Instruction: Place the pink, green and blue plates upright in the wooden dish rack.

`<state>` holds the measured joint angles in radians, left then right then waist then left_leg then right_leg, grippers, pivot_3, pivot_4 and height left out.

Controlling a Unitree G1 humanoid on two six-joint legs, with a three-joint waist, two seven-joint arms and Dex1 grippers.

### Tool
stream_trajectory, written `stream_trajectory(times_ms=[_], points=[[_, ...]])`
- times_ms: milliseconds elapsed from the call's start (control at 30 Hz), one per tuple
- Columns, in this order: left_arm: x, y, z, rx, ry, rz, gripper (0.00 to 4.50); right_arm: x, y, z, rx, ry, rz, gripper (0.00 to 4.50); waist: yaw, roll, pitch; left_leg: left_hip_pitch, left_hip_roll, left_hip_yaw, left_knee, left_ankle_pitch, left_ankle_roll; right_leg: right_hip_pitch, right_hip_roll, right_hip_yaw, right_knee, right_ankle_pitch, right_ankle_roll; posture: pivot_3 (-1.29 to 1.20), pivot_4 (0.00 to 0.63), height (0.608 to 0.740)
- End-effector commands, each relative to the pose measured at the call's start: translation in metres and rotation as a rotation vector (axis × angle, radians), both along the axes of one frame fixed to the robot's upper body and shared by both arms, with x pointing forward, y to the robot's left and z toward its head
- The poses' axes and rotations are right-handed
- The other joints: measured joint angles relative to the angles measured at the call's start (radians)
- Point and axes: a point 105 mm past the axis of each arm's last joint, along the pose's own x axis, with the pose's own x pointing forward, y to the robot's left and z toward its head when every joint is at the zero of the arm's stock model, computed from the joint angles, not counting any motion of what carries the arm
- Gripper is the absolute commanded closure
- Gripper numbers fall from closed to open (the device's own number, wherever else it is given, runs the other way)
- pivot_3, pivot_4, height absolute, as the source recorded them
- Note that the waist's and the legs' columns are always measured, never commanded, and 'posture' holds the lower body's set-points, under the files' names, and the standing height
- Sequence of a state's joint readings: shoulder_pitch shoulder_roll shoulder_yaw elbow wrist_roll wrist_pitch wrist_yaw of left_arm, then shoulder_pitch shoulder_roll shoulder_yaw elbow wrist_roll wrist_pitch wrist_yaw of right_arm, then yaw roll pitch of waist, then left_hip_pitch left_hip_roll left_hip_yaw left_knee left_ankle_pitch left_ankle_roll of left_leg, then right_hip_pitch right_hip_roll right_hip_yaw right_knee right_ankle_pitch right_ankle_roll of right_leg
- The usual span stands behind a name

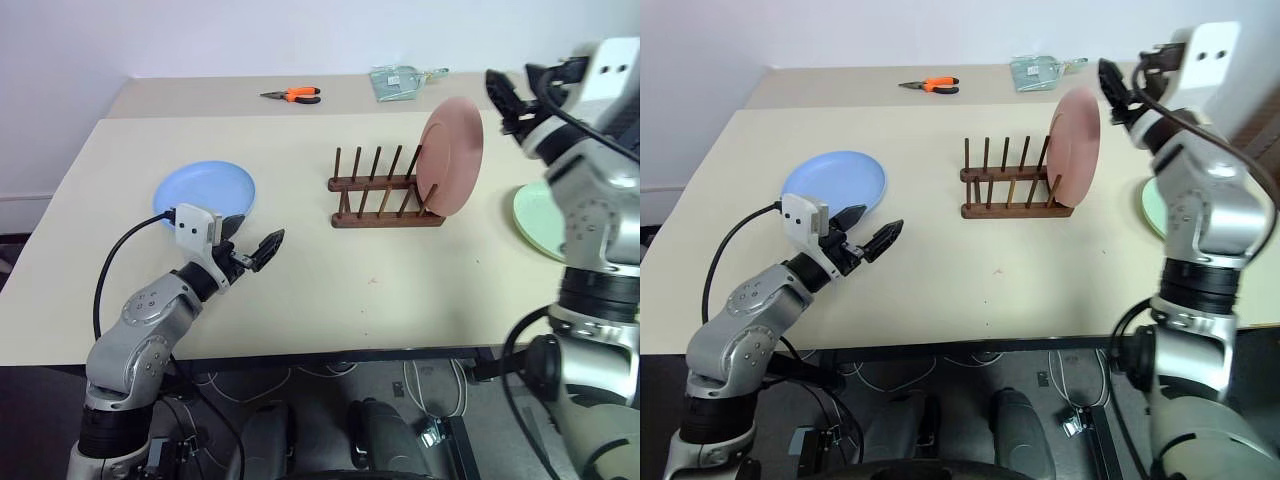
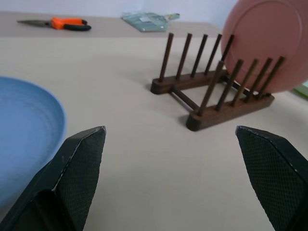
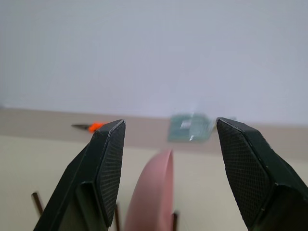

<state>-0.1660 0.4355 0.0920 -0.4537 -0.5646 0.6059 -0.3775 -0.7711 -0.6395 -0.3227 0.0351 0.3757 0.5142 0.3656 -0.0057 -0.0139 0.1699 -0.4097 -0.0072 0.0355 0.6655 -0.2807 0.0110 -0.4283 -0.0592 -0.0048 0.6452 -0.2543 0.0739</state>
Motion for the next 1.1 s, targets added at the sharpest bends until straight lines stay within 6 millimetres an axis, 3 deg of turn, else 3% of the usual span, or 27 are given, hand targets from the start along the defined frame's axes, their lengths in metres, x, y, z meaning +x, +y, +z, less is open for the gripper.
stream_trajectory(times_ms=[33,100,200,367,600,633,700,833,867,933,1000,1100], points=[[-0.012,-0.022,0.001,0.118,-0.045,-0.156,0.04,-0.016,-0.04,0.005,-0.065,-0.004,-0.087,1.47,0.001,0.0,0.0,0.0,0.0,0.0,0.0,0.0,0.0,0.001,0.0,0.0,-0.001,0.0,0.0,0.0,0.15,0.74],[-0.02,-0.037,-0.003,0.162,-0.04,-0.27,0.04,-0.02,-0.058,-0.011,-0.096,0.092,-0.111,1.47,0.0,0.0,0.0,0.001,0.0,0.001,0.0,0.0,0.001,0.001,-0.001,0.0,-0.001,0.0,0.0,0.0,0.15,0.74],[-0.022,-0.055,-0.003,0.182,-0.058,-0.378,0.04,-0.027,-0.077,-0.07,-0.276,0.377,-0.131,1.47,0.003,0.0,0.0,0.001,0.0,0.001,0.001,0.0,0.001,0.002,-0.001,0.0,-0.001,0.0,0.0,0.0,0.15,0.74],[-0.021,-0.075,-0.001,0.158,-0.053,-0.504,0.04,-0.033,-0.087,-0.134,-0.534,0.588,-0.158,1.47,-0.012,0.001,-0.001,0.002,0.0,0.002,0.001,0.0,0.001,0.002,0.0,0.001,0.001,0.0,0.0,0.0,0.15,0.74],[-0.023,-0.089,-0.002,0.18,-0.05,-0.595,0.04,-0.016,-0.101,-0.176,-0.624,0.681,-0.207,1.47,-0.007,0.002,0.0,0.003,0.002,0.003,0.002,0.0,0.001,0.002,0.004,0.003,0.001,0.0,0.0,0.0,0.15,0.74],[-0.023,-0.089,-0.002,0.181,-0.053,-0.595,0.01,-0.013,-0.104,-0.18,-0.62,0.692,-0.224,1.71,-0.007,0.001,0.0,0.003,0.002,0.003,0.002,0.0,0.001,0.002,0.004,0.003,0.001,0.0,0.0,0.0,0.15,0.74],[-0.023,-0.09,-0.002,0.187,-0.057,-0.595,0.0,-0.008,-0.111,-0.185,-0.631,0.701,-0.262,2.25,-0.005,0.001,0.0,0.003,0.002,0.003,0.002,0.0,0.001,0.002,0.004,0.003,0.001,0.0,0.0,0.0,0.15,0.74],[-0.025,-0.09,-0.002,0.186,-0.06,-0.589,0.0,-0.004,-0.119,-0.191,-0.586,0.715,-0.292,4.23,-0.004,0.002,0.0,0.002,0.002,0.003,0.002,0.0,0.001,0.002,0.004,0.003,0.001,0.0,0.0,0.0,0.15,0.74],[-0.026,-0.09,-0.003,0.186,-0.058,-0.584,0.0,-0.003,-0.118,-0.19,-0.582,0.71,-0.289,4.43,-0.005,0.001,0.0,0.002,0.002,0.003,0.002,0.0,0.001,0.002,0.004,0.003,0.001,0.0,0.0,0.0,0.15,0.74],[-0.028,-0.089,-0.005,0.186,-0.056,-0.577,0.0,-0.001,-0.116,-0.186,-0.569,0.679,-0.289,4.43,-0.006,0.002,0.0,0.003,0.002,0.003,0.002,0.0,0.0,0.002,0.004,0.003,0.001,0.0,0.0,0.0,0.15,0.74],[-0.028,-0.087,-0.005,0.187,-0.057,-0.561,0.0,0.002,-0.113,-0.169,-0.584,0.592,-0.304,4.43,-0.006,0.002,0.0,0.003,0.002,0.003,0.002,0.0,0.0,0.002,0.004,0.003,0.001,0.0,0.0,0.0,0.15,0.74],[-0.023,-0.079,-0.004,0.183,-0.059,-0.509,0.0,0.008,-0.097,-0.109,-0.62,0.315,-0.331,4.43,-0.007,0.003,0.001,0.003,0.002,0.003,0.002,0.0,0.0,0.002,0.003,0.003,0.002,0.0,0.001,0.0,0.15,0.74]])
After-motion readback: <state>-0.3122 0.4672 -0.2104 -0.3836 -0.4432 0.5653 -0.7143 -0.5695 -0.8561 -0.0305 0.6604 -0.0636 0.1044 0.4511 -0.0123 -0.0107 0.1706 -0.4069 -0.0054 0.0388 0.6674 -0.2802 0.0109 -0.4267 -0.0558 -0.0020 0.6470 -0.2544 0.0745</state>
